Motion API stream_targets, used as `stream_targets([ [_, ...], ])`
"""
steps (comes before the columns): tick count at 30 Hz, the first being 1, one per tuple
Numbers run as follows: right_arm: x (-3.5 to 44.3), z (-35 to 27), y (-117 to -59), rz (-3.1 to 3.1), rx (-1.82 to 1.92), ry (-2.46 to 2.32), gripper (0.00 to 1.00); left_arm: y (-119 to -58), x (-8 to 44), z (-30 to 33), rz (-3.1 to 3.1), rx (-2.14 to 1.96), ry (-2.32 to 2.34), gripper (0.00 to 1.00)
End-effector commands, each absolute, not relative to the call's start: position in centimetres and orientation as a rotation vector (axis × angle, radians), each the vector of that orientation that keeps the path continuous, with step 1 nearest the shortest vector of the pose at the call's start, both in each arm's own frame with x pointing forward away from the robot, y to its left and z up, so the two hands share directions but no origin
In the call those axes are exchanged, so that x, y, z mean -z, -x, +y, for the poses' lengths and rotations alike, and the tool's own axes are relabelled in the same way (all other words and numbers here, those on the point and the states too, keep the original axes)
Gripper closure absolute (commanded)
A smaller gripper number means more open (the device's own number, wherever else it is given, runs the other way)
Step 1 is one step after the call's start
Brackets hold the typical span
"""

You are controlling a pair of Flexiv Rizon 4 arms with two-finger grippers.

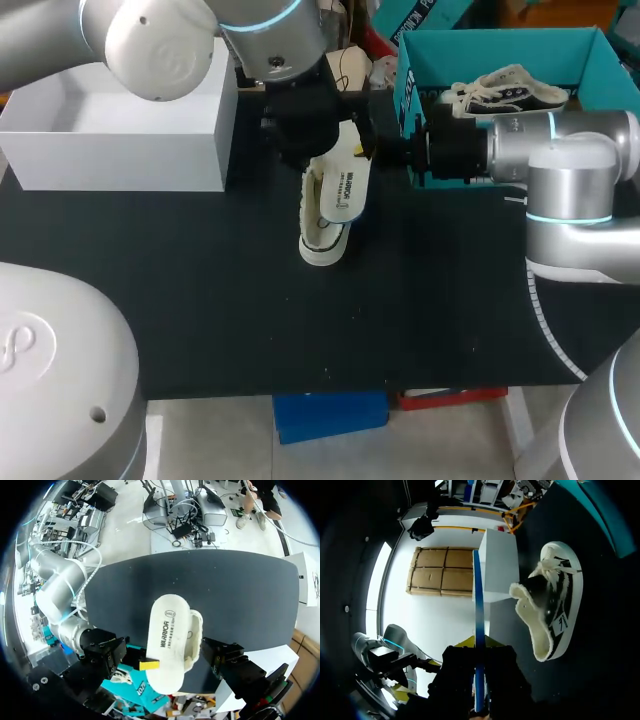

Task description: Take the shoe out of the shoebox, open the shoe tongue, remove and reinsert the insole, then place the shoe into the shoebox

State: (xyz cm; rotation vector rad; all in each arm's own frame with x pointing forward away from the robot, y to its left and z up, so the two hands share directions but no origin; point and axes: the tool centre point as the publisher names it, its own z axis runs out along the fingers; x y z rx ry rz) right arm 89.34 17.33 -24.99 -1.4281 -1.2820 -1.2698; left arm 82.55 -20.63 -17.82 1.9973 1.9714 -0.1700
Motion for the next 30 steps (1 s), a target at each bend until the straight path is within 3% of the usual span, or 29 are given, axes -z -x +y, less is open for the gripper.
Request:
stream_targets([
  [1,25.0,17.5,-89.3,-1.28,1.273,1.432,1.0,-83.2,18.3,-21.0,1.976,0.173,-2.001,0.0],
  [30,25.0,17.5,-89.3,-1.28,1.273,1.432,1.0,-95.4,17.1,-22.6,2.066,0.116,-2.019,0.0],
])
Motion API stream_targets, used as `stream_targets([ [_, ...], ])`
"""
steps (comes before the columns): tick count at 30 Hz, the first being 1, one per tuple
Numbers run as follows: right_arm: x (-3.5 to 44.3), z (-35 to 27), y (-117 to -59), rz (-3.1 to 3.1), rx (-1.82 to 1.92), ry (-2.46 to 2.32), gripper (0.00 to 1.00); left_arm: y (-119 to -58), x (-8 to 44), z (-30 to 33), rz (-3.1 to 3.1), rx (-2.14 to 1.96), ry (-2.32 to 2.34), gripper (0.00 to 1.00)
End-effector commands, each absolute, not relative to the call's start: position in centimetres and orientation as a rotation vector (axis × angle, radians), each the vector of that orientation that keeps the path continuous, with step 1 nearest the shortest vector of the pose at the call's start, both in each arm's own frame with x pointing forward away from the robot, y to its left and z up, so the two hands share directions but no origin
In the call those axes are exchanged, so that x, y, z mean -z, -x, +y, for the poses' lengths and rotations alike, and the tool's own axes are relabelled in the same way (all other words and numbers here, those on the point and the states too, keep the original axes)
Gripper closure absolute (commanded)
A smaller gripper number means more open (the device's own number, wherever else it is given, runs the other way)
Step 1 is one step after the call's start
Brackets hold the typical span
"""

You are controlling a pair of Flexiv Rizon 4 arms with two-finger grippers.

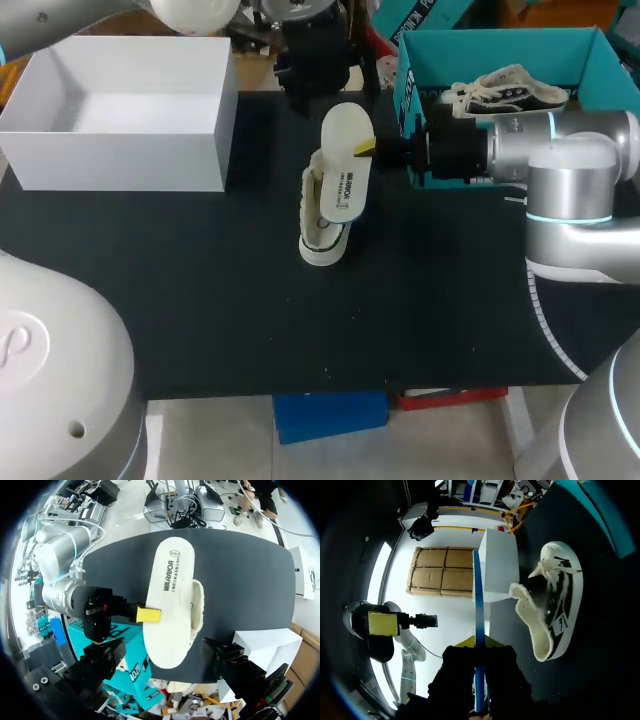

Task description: Take the shoe out of the shoebox, open the shoe tongue, remove and reinsert the insole, then place the shoe into the shoebox

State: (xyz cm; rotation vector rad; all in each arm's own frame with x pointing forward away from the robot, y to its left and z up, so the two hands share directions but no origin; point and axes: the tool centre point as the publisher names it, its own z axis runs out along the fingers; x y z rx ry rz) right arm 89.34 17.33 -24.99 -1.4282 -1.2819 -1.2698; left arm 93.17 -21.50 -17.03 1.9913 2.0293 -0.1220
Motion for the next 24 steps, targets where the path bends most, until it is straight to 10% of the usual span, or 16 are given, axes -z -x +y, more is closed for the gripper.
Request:
stream_targets([
  [1,25.0,17.5,-89.3,-1.28,1.273,1.432,1.0,-95.9,17.2,-22.7,2.07,0.114,-2.022,0.0],
  [24,25.0,17.5,-89.3,-1.28,1.273,1.432,1.0,-102.4,18.5,-23.8,2.109,0.123,-1.987,0.0],
])
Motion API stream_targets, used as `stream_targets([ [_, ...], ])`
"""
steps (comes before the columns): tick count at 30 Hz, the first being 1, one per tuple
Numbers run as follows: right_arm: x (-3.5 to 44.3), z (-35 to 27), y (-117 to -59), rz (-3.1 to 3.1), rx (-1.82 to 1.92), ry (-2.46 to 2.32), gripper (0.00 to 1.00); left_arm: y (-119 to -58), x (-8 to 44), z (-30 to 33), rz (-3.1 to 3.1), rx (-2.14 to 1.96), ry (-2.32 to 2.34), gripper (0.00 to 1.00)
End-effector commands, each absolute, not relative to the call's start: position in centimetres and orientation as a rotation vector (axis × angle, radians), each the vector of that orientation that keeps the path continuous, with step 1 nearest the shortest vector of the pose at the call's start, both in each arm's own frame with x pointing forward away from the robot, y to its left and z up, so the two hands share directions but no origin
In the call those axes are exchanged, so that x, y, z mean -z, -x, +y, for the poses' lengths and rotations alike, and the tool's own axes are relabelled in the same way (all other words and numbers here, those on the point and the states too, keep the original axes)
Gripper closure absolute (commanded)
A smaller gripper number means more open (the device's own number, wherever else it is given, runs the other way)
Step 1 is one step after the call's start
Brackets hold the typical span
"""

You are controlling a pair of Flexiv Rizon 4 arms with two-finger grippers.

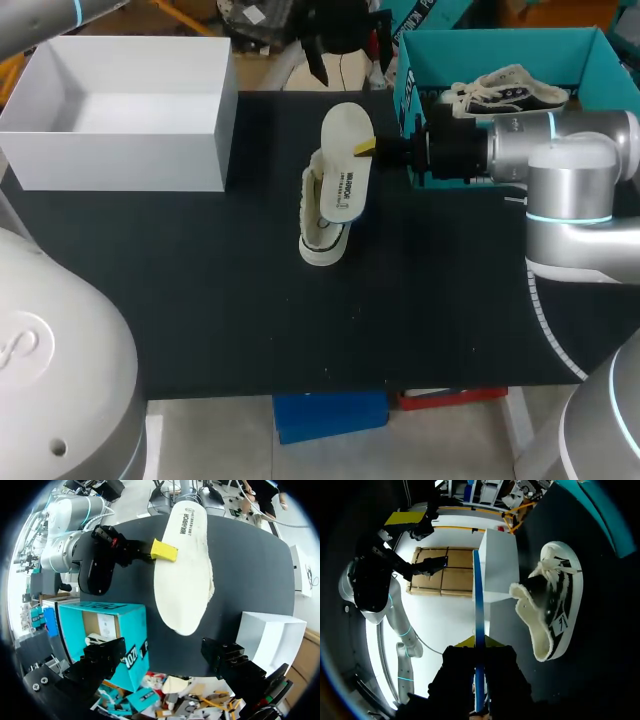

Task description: Take the shoe out of the shoebox, open the shoe tongue, remove and reinsert the insole, then place the shoe into the shoebox

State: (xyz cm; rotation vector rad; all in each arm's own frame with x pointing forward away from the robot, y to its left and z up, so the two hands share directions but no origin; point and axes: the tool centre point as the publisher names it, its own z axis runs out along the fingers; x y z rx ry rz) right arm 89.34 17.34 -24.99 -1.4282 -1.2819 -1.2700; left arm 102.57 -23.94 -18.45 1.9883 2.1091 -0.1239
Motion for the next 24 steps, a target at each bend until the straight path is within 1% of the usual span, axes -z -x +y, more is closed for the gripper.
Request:
stream_targets([
  [1,25.0,17.5,-89.3,-1.28,1.273,1.432,1.0,-102.2,18.5,-23.7,2.108,0.124,-1.985,0.0],
  [11,25.0,17.5,-89.3,-1.28,1.273,1.432,1.0,-98.0,18.2,-22.0,2.084,0.132,-1.976,0.0],
  [24,25.0,17.5,-89.3,-1.28,1.273,1.432,1.0,-91.2,17.9,-20.5,2.069,0.118,-1.992,0.0],
])
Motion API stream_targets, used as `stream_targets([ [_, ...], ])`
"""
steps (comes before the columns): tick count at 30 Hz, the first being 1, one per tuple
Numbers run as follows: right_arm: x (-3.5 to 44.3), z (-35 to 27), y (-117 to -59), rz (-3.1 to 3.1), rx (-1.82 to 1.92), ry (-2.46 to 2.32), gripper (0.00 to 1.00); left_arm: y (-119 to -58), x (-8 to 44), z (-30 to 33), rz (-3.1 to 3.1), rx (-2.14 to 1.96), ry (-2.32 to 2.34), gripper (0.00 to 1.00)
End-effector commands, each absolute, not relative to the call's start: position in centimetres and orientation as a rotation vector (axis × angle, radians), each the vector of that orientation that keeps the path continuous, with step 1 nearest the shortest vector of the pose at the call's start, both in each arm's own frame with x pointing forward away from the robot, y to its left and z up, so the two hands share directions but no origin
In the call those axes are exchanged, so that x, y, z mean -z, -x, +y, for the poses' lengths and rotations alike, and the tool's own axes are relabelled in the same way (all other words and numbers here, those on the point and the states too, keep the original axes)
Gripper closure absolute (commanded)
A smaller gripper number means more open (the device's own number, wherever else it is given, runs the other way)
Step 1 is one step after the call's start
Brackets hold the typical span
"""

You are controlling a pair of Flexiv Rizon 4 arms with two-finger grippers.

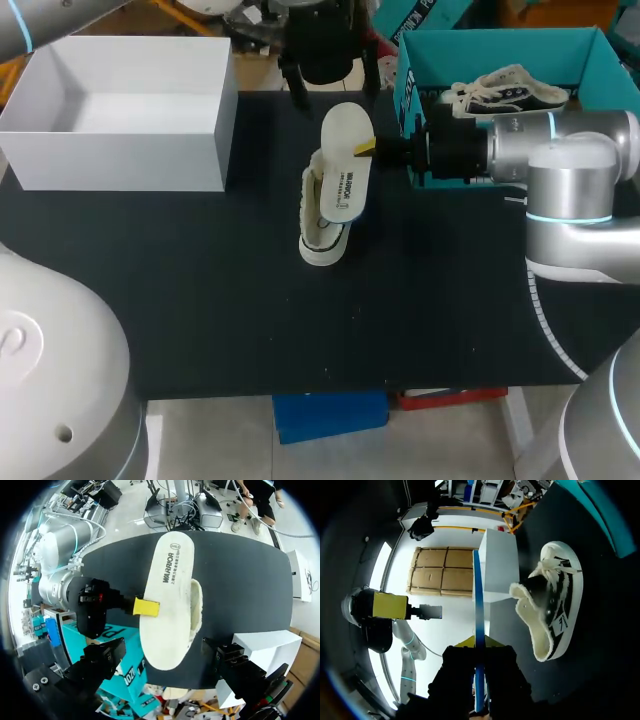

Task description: Take the shoe out of the shoebox, open the shoe tongue, remove and reinsert the insole, then place the shoe into the shoebox

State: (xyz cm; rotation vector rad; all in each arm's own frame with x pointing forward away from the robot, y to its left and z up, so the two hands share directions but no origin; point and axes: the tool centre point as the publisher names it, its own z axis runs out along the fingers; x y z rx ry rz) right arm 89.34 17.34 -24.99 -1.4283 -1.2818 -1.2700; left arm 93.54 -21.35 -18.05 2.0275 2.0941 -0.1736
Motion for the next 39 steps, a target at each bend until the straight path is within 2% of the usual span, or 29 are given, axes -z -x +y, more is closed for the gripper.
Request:
stream_targets([
  [1,25.0,17.5,-89.3,-1.28,1.273,1.432,1.0,-90.7,17.9,-20.4,2.067,0.117,-1.993,0.0],
  [14,25.0,17.5,-89.3,-1.28,1.273,1.432,1.0,-85.2,18.0,-19.1,2.013,0.032,-2.052,0.0],
  [23,25.0,17.5,-89.3,-1.28,1.273,1.432,1.0,-83.6,18.5,-18.5,1.98,0.074,-2.045,0.0],
  [28,25.0,17.5,-89.3,-1.28,1.273,1.432,1.0,-83.7,17.9,-18.0,1.928,0.294,-1.915,0.0],
  [39,25.0,17.5,-89.3,-1.28,1.273,1.432,1.0,-83.8,17.1,-16.7,1.505,1.171,-1.654,0.0],
])
